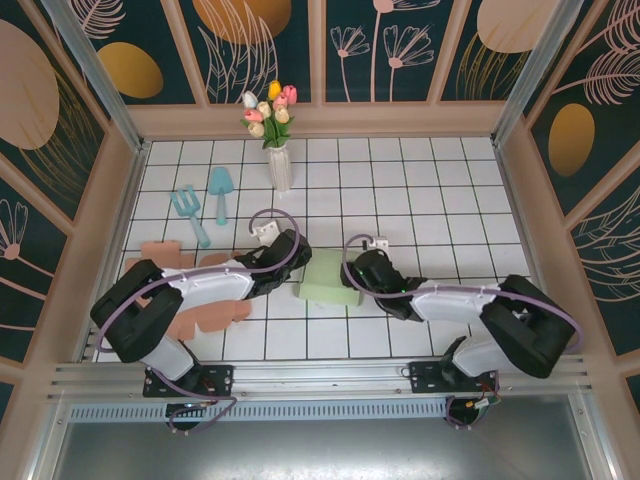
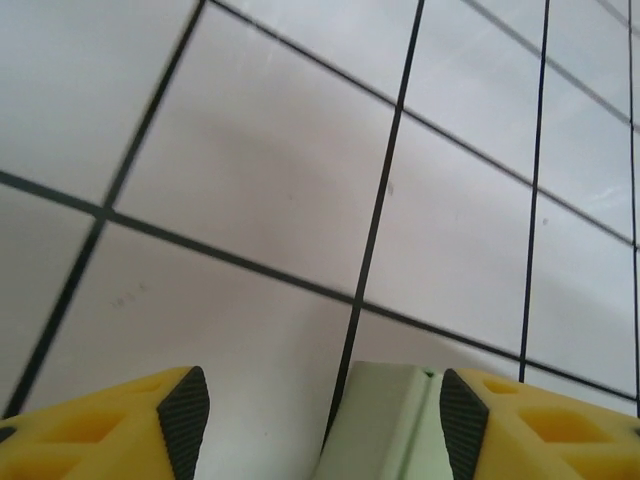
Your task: Fold the paper box
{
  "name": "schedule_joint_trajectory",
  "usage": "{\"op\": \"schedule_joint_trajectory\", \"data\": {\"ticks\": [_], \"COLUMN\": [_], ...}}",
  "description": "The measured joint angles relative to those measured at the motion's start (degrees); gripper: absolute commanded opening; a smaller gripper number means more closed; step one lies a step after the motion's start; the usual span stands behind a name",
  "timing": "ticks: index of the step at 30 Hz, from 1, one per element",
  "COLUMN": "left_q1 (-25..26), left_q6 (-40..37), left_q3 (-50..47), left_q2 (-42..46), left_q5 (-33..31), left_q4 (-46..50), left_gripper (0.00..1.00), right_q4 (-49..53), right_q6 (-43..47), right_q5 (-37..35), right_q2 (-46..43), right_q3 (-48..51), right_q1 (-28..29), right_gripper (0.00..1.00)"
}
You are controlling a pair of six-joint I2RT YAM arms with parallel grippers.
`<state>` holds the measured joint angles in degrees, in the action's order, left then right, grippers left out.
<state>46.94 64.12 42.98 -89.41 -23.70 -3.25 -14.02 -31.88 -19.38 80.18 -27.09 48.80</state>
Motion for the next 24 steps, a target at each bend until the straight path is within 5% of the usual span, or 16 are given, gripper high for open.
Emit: {"op": "schedule_joint_trajectory", "data": {"ticks": [17, 20, 24], "left_q1": [-0.5, -0.5, -0.5], "left_q6": [-1.5, 0.8, 3.6], "left_q3": [-7.3, -9.0, -9.3], "left_q2": [12.5, 16.2, 19.8], "left_q5": [1.7, 2.1, 2.5], "left_q4": [3.0, 3.9, 6.8], "left_gripper": [0.81, 0.94, 0.98], "right_q4": [-12.4, -13.4, -15.5], "right_q6": [-1.5, -1.5, -1.5], "right_q5": [4.5, 4.9, 5.1], "right_q2": [8.6, 8.6, 8.4], "right_q3": [-2.5, -1.4, 0.2], "right_q1": [-0.1, 0.1, 0.1], "right_gripper": [0.68, 0.68, 0.69]}}
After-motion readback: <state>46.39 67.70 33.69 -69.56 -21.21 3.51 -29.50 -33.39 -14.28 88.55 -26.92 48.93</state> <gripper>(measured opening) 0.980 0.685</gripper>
